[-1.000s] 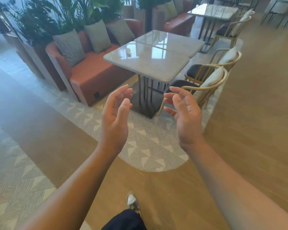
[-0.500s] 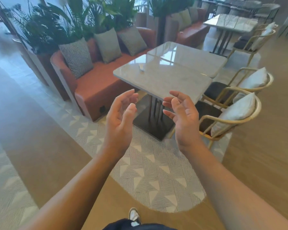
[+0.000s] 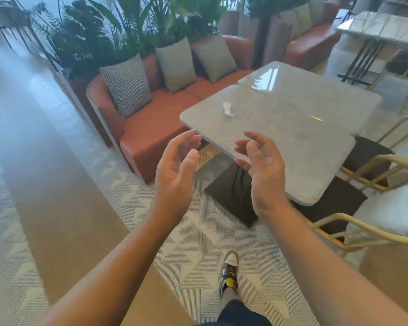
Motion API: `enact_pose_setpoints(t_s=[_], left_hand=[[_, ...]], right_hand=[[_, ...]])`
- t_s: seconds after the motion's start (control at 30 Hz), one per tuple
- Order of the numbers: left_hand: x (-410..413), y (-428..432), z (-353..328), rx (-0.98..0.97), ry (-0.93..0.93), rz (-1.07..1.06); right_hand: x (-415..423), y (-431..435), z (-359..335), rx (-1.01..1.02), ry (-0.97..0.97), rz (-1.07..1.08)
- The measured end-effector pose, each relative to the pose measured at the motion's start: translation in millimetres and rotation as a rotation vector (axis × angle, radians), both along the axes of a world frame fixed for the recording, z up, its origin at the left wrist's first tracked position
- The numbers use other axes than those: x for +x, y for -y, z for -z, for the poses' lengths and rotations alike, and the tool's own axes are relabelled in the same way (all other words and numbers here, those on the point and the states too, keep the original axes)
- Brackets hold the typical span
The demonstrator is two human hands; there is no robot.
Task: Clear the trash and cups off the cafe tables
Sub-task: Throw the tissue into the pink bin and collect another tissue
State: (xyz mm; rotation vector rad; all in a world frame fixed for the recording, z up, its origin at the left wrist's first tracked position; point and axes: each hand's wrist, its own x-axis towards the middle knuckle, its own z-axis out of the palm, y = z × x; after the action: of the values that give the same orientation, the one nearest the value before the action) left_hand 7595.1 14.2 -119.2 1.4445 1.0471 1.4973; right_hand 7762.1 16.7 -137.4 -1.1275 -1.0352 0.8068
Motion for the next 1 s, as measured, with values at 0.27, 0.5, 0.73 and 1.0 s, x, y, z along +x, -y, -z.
enact_pose_setpoints(t_s=[0.27,0.5,0.73,1.0], left_hand=[[36.7,-169.7,1.0,-0.01,-0.007,-0.061],[51.6,-289.9,1.8,-0.028,0.026,-0.095],[42.4,-405.1,16.0,-0.033,0.052,-0.088],[11.8,-568.9,36.8,-0.073,0.059,0.004]], right_hand=[[33.5,-190.9,4.2,-0.041,0.016,-0.085],[50.9,-321.6,4.5,-0.061,0.054,-0.114],[49.3,-431.0,28.1,-0.124,0.046,-0.115],[38.1,-577.7,59.6,-0.211,0.028,0.032]])
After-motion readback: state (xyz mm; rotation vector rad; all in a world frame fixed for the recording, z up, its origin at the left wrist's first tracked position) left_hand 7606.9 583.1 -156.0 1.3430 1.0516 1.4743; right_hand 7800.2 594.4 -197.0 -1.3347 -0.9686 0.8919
